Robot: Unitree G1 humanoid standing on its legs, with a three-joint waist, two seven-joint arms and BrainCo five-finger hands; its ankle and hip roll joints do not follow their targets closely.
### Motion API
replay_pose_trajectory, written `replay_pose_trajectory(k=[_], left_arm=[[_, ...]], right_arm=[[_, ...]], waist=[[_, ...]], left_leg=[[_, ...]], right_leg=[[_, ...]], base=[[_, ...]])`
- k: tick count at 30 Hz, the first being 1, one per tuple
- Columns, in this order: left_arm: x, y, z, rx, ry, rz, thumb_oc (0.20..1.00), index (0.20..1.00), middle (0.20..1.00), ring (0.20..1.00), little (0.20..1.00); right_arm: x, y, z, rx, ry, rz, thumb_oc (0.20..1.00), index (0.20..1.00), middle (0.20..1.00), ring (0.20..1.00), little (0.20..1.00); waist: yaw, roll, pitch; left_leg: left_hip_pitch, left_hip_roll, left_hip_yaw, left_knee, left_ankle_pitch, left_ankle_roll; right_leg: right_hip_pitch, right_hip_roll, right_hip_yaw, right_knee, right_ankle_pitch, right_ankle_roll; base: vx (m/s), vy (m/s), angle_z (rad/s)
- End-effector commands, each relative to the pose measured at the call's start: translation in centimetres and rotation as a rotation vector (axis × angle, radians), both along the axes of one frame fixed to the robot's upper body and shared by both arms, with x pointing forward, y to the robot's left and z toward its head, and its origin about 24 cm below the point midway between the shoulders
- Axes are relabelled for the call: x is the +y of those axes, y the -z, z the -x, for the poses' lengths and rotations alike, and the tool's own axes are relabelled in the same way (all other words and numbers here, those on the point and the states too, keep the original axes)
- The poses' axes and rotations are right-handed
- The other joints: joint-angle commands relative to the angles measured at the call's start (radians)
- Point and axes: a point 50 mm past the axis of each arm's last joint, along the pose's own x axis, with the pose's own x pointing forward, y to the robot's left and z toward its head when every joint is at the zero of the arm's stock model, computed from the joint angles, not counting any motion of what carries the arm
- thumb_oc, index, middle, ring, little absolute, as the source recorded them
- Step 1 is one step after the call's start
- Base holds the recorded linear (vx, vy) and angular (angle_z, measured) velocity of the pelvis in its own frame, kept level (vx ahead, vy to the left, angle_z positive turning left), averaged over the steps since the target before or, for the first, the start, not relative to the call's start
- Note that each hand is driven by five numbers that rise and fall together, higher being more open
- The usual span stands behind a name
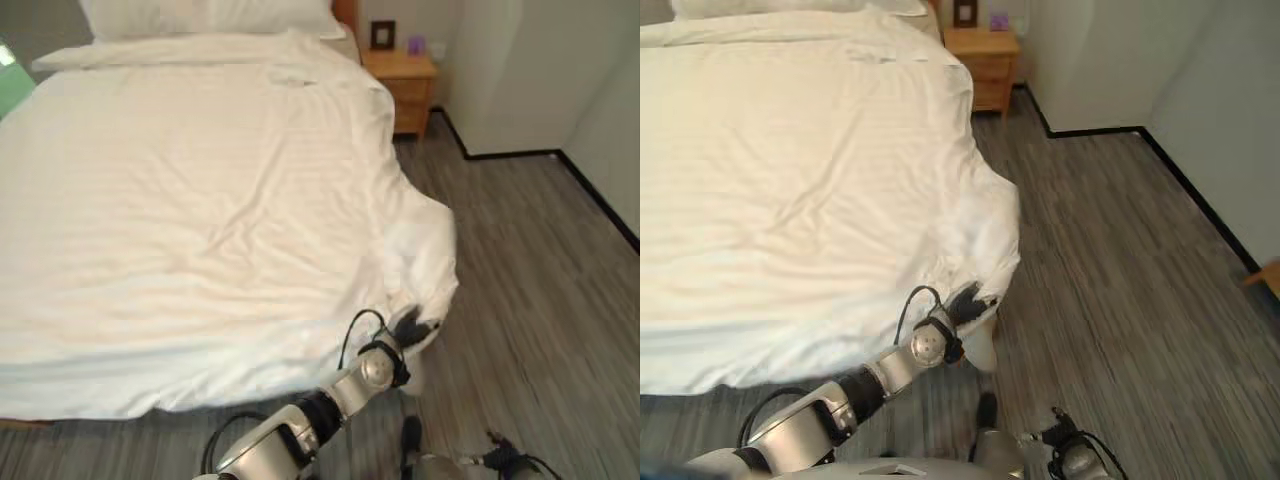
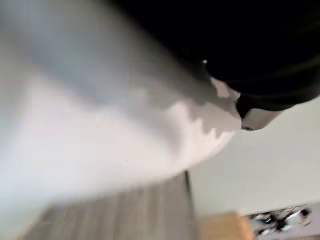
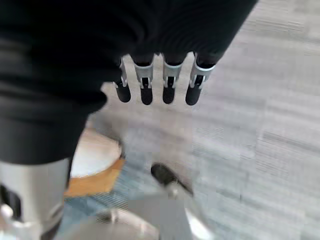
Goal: Making the bed.
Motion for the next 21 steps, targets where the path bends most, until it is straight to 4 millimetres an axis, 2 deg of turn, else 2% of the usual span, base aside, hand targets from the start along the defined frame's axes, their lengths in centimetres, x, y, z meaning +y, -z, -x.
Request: replay_pose_trajectory(k=[1,2,3,4,5,6,11,15,16,17,18,19,20,21], left_arm=[[-7.7,-2.3,4.5,0.128,0.430,0.210,0.432,0.432,0.432,0.432,0.432],[-7.6,-2.0,5.1,0.143,0.475,0.195,0.589,0.589,0.589,0.589,0.589],[-7.4,-1.8,5.5,0.146,0.511,0.183,1.000,1.000,1.000,1.000,1.000],[-7.4,-1.8,5.5,0.146,0.511,0.182,1.000,1.000,1.000,1.000,1.000],[-7.1,-1.4,6.6,0.154,0.594,0.154,1.000,1.000,1.000,1.000,1.000],[-6.9,-1.3,6.8,0.157,0.612,0.144,1.000,1.000,1.000,1.000,1.000],[-6.3,-0.4,7.4,0.190,0.618,0.127,1.000,1.000,1.000,1.000,1.000],[-6.3,-1.0,7.0,0.262,0.561,0.236,1.000,1.000,1.000,1.000,1.000],[-6.6,-1.0,7.6,0.325,0.548,0.301,1.000,1.000,1.000,1.000,1.000],[-6.6,-1.0,7.6,0.326,0.547,0.300,1.000,1.000,1.000,1.000,1.000],[-6.6,-1.4,7.8,0.379,0.548,0.354,1.000,1.000,1.000,1.000,1.000],[-6.9,-2.2,7.6,0.389,0.564,0.400,1.000,1.000,1.000,1.000,1.000],[-6.9,-2.3,7.6,0.389,0.563,0.399,1.000,1.000,1.000,1.000,1.000],[-8.4,-3.7,8.5,0.458,0.687,0.448,1.000,1.000,1.000,1.000,1.000]], right_arm=[[-1.1,0.2,0.8,0.081,-0.004,0.049,1.000,1.000,1.000,1.000,1.000],[-1.2,0.4,1.4,0.104,0.022,0.042,1.000,1.000,1.000,1.000,1.000],[-1.4,0.5,2.0,0.125,0.042,0.038,1.000,1.000,1.000,1.000,1.000],[-1.4,0.5,2.0,0.125,0.041,0.037,1.000,1.000,1.000,1.000,1.000],[-1.9,0.6,2.9,0.157,0.067,0.039,1.000,1.000,1.000,1.000,1.000],[-2.1,0.6,3.2,0.169,0.078,0.041,1.000,1.000,1.000,1.000,1.000],[-2.8,0.7,4.5,0.219,0.104,0.057,1.000,1.000,1.000,1.000,1.000],[-4.1,0.5,5.4,0.271,0.133,0.089,1.000,1.000,1.000,1.000,1.000],[-3.2,0.7,5.4,0.274,0.087,0.078,1.000,1.000,1.000,1.000,1.000],[-3.2,0.7,5.4,0.273,0.086,0.077,1.000,1.000,1.000,1.000,1.000],[-2.6,0.9,4.9,0.268,0.098,0.070,1.000,1.000,1.000,1.000,1.000],[-2.8,0.9,5.6,0.297,0.118,0.077,1.000,1.000,1.000,1.000,1.000],[-2.8,0.9,5.6,0.296,0.117,0.076,1.000,1.000,1.000,1.000,1.000],[-4.6,0.5,7.0,0.358,0.155,0.129,1.000,1.000,1.000,1.000,1.000]], waist=[[-0.052,0.025,0.074],[-0.054,0.029,0.074],[-0.054,0.033,0.073],[-0.053,0.031,0.072],[-0.056,0.040,0.073],[-0.056,0.041,0.071],[-0.058,0.049,0.081],[-0.055,0.055,0.084],[-0.047,0.059,0.089],[-0.047,0.057,0.088],[-0.037,0.055,0.083],[-0.037,0.055,0.082],[-0.037,0.054,0.082],[-0.043,0.048,0.079]], left_leg=[[-0.001,0.033,-0.011,0.006,-0.045,0.031],[0.006,0.031,-0.007,0.006,-0.049,0.034],[0.014,0.029,-0.003,0.006,-0.054,0.036],[0.011,0.027,-0.002,0.006,-0.049,0.036],[0.025,0.024,0.001,0.006,-0.059,0.041],[0.024,0.019,0.004,0.006,-0.056,0.043],[0.034,0.011,0.004,0.006,-0.058,0.048],[0.031,0.004,-0.004,0.006,-0.053,0.049],[0.036,0.005,-0.010,0.006,-0.057,0.049],[0.033,0.004,-0.010,0.006,-0.052,0.048],[0.028,0.004,-0.019,0.006,-0.048,0.048],[0.033,0.004,-0.025,0.006,-0.052,0.047],[0.030,0.004,-0.025,0.006,-0.048,0.047],[0.037,0.007,-0.035,0.006,-0.051,0.046]], right_leg=[[0.111,-0.043,0.035,-0.018,-0.146,0.075],[0.111,-0.043,0.042,-0.018,-0.146,0.076],[0.113,-0.043,0.049,-0.018,-0.147,0.076],[0.110,-0.044,0.051,-0.018,-0.144,0.075],[0.118,-0.044,0.058,-0.018,-0.148,0.078],[0.113,-0.046,0.064,-0.018,-0.143,0.077],[0.118,-0.051,0.075,-0.018,-0.143,0.078],[0.125,-0.057,0.070,-0.018,-0.146,0.077],[0.135,-0.058,0.063,-0.018,-0.151,0.078],[0.132,-0.059,0.063,-0.018,-0.147,0.076],[0.138,-0.061,0.055,-0.018,-0.150,0.075],[0.150,-0.062,0.045,-0.018,-0.156,0.077],[0.147,-0.063,0.045,-0.018,-0.153,0.075],[0.167,-0.063,0.032,-0.018,-0.161,0.076]], base=[[-0.01,0.052,-0.25],[0.00,0.040,-0.32],[-0.01,0.015,-0.29],[0.01,0.016,-0.24],[-0.01,0.004,-0.16],[-0.01,0.010,-0.13],[-0.02,-0.001,-0.03],[-0.03,-0.007,-0.04],[0.00,0.000,0.00],[-0.03,-0.028,0.03],[-0.01,-0.023,0.07],[-0.01,-0.022,0.09],[0.00,-0.028,0.14],[-0.02,-0.029,0.11]])
